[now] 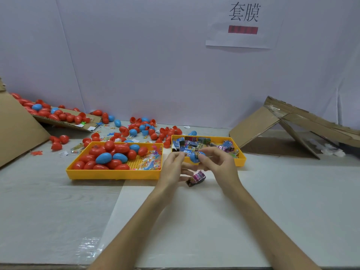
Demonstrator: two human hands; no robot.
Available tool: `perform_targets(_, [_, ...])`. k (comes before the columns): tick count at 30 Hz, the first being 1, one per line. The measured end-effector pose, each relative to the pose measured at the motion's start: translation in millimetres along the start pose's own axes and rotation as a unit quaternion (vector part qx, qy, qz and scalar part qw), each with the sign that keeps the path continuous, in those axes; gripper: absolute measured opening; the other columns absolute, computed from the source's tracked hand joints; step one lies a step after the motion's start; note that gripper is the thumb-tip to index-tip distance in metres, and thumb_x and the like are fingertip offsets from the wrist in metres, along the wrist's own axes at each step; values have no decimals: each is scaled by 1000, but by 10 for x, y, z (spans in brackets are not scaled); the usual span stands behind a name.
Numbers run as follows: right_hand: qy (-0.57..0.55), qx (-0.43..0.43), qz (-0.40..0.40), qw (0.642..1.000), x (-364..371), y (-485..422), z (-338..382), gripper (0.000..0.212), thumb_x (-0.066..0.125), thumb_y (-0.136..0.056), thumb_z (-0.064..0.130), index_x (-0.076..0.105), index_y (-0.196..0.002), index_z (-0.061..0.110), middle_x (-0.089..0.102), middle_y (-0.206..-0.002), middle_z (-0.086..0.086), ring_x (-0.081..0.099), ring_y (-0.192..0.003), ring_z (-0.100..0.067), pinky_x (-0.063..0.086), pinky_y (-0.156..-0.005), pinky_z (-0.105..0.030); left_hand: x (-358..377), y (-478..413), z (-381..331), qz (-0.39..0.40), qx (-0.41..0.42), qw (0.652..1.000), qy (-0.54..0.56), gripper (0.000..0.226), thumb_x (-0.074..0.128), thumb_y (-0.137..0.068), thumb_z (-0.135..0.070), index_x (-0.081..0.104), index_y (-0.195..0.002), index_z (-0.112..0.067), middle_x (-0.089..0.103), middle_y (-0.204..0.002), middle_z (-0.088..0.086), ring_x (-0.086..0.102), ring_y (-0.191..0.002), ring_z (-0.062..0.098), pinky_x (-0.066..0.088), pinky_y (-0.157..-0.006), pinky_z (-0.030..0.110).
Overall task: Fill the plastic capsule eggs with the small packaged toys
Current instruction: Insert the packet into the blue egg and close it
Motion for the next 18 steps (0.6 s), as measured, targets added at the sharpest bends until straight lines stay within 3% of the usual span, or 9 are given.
perform_targets(2, [-39, 41, -35, 998, -96, -9, -44, 10, 74, -88, 27, 74, -97, 23, 76, -89, 1, 72, -79, -19, 60, -72, -33, -68, -27, -53, -37, 66, 989, -130, 18, 47, -106, -30, 60, -112, -19, 74, -86, 0, 68, -82, 14, 51, -69, 24])
perform_targets(4, [-92, 103, -62, 988, -208, -42, -118, 24, 74, -83, 33, 74, -101, 17, 76, -91, 0, 71, -79, -17, 59, -72, -29, -21, -27, -66, -30, 117, 947, -298, 14, 56, -101, -29, 65, -110, -22, 69, -96, -7, 63, -94, 13, 53, -78, 27])
perform_targets(7, [-163, 212, -48, 962, -315, -125, -216, 18, 73, -89, 15, 70, -106, 9, 75, -100, -9, 73, -84, -17, 57, -70, -22, 103, 1, 45, 28, 113, 890, -441, 26, 70, -90, -42, 67, -113, -31, 64, -106, -10, 57, -102, 11, 52, -90, 37])
perform_targets(9, [-153, 262, -6, 953, -344, -240, -189, 20, 69, -92, 9, 67, -111, 4, 73, -101, -13, 74, -83, -19, 58, -69, -21, 133, 25, 52, 42, 121, 875, -467, 28, 74, -86, -40, 67, -113, -35, 61, -105, -12, 55, -101, 10, 52, -91, 37])
perform_targets(11, [-186, 253, -8, 950, -479, -487, 4, 23, 61, -97, 7, 62, -118, 2, 72, -99, -13, 72, -82, -18, 58, -69, -21, 118, 28, 40, 41, 127, 884, -447, 28, 75, -85, -28, 69, -112, -35, 61, -102, -13, 57, -96, 9, 53, -89, 36])
perform_targets(13, [-308, 205, -100, 923, -871, -828, 250, 21, 52, -102, 9, 60, -121, 2, 72, -95, -11, 71, -80, -17, 59, -71, -23, 108, 19, 36, 43, 127, 893, -429, 30, 74, -85, -20, 71, -112, -32, 62, -100, -12, 59, -92, 8, 55, -84, 32])
perform_targets(15, [-394, 172, -231, 873, -1362, -1049, 391, 30, 49, -103, 14, 52, -131, 1, 66, -107, -15, 70, -89, -22, 59, -77, -29, 118, 15, 42, 46, 130, 898, -418, 33, 75, -84, -17, 70, -114, -30, 64, -99, -11, 61, -89, 6, 56, -80, 25])
perform_targets(16, [-382, 177, -278, 863, -1524, -1069, 378, 36, 48, -103, 15, 47, -136, 2, 63, -114, -17, 69, -93, -25, 58, -80, -32, 120, 16, 49, 47, 129, 903, -407, 35, 76, -84, -16, 69, -115, -29, 65, -99, -10, 62, -89, 5, 55, -78, 22])
perform_targets(18, [-277, 205, -304, 888, -1564, -993, 317, 29, 47, -102, 15, 51, -129, 7, 61, -113, -15, 68, -89, -24, 57, -82, -33, 113, 13, 63, 47, 126, 911, -390, 38, 78, -84, -15, 66, -117, -29, 66, -97, -10, 63, -88, 5, 53, -74, 16])
Point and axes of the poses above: each hand's wrist, its own y-axis away from the middle knuckle, its own x-axis out of the palm, z = x × y, the point moved 9 cm from there along -y, towards the middle knuckle
